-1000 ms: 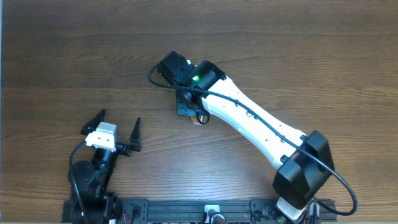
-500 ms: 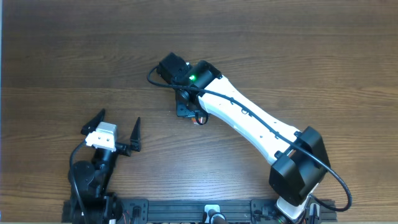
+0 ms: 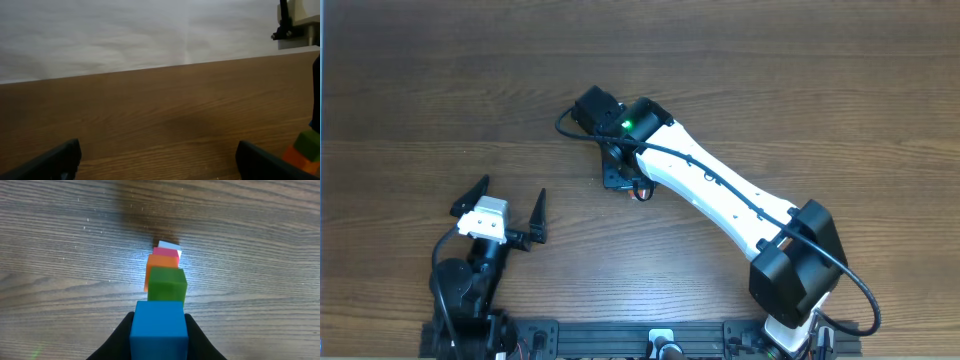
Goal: Stack Cubes
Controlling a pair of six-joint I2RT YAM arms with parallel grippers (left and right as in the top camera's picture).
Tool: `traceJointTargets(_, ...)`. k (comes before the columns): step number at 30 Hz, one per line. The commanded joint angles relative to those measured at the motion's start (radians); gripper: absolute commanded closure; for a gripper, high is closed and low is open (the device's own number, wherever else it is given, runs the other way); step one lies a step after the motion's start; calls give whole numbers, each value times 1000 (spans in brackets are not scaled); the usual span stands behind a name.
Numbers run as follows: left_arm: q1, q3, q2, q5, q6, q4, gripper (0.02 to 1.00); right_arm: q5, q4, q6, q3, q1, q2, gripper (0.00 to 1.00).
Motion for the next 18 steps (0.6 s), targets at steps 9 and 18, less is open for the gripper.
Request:
traceJointTargets(9,5,-5,-4,10,14,3,18,-8,-3,7,-2,-19,18,989)
traceJointTargets(18,5,-5,-4,10,14,3,18,-8,1,6,-2,-21,23,989)
